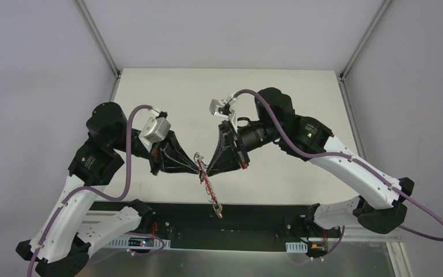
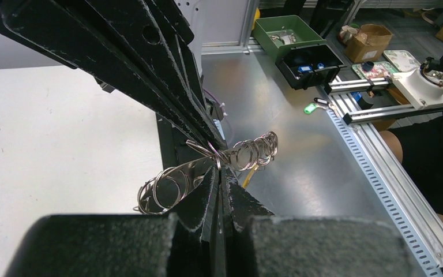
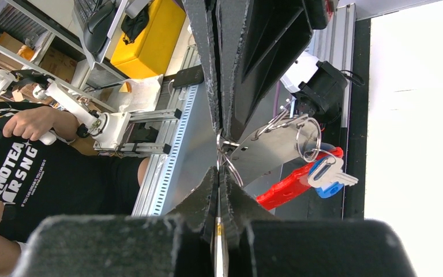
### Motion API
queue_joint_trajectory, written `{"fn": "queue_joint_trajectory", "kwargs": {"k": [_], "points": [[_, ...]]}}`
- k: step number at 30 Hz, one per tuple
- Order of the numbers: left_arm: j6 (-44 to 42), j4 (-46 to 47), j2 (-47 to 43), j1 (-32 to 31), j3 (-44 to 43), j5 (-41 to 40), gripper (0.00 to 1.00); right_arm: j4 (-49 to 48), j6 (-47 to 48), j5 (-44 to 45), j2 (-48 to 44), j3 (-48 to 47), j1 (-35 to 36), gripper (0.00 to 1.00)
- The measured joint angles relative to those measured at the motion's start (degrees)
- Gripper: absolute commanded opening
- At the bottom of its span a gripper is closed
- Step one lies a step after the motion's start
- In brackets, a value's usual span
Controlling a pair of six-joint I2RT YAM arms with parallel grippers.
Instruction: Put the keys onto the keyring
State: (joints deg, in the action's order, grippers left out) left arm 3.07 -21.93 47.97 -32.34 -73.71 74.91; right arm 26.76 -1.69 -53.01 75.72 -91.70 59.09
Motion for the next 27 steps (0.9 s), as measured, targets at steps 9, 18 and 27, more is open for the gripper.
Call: {"fn": "queue_joint_trajectory", "kwargs": {"k": [9, 18, 27], "points": [[-0.68, -0.02, -0.42, 0.0, 0.15, 0.02, 0.0, -0.55, -1.05, -0.28, 0.44, 0.0, 0.11, 0.0], [-1.03, -0.09, -0.98, 0.0, 0.37, 0.04, 0.0, -1.18, -2.4, -0.85, 1.25, 0.0, 0.42, 0.0], [-1.22, -0.07, -1.51, 0.0, 0.57, 0.04, 0.0, -1.46, -2.8, 0.02, 1.25, 0.0, 0.48, 0.0]]}}
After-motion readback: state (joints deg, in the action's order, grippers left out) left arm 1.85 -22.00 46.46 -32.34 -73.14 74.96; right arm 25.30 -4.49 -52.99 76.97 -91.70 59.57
